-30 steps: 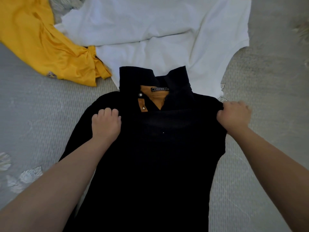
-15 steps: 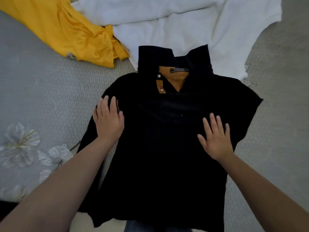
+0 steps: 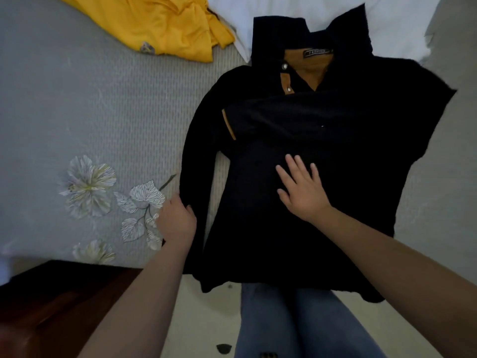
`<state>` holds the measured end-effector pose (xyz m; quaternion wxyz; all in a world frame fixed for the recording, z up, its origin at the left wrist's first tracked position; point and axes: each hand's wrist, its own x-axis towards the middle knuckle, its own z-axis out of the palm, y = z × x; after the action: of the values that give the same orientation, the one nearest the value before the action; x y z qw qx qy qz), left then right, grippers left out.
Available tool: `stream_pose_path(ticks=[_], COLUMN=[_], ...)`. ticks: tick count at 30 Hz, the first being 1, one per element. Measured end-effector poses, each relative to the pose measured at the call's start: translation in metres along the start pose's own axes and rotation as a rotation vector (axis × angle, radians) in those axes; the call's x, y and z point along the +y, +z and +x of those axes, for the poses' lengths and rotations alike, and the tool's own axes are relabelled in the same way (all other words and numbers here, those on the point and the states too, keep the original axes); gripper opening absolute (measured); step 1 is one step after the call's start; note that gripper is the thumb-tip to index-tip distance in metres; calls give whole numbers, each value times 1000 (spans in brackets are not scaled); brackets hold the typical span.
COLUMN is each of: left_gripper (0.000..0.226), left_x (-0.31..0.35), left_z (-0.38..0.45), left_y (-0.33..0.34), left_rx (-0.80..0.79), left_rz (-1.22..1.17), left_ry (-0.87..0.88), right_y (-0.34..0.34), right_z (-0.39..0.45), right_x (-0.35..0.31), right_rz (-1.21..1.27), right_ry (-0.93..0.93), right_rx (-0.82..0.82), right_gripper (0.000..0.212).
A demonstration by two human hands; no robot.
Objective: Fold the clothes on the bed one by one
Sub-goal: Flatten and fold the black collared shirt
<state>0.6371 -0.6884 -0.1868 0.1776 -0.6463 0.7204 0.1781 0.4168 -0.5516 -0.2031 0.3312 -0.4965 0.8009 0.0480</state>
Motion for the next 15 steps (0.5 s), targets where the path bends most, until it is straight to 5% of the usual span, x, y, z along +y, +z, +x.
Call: stream_pose_path(ticks=[10,12,15], left_gripper=[9,17,22], left_x=[58,92,151], left_z=[-17,-16,-10], left_y=[-109,-121,-116], left_rx=[-92,-296,-884], left_rz=[-722,-1002,-1332], left_ry=[404,358,122], right_y=[-38,-49,-57], right_z=[-19,-34,-56], right_x=[20,39,67], right_rz=[452,565,847], right_ry=[128,254,507], right_rx=[59,116,161], right_gripper=[54,47,37])
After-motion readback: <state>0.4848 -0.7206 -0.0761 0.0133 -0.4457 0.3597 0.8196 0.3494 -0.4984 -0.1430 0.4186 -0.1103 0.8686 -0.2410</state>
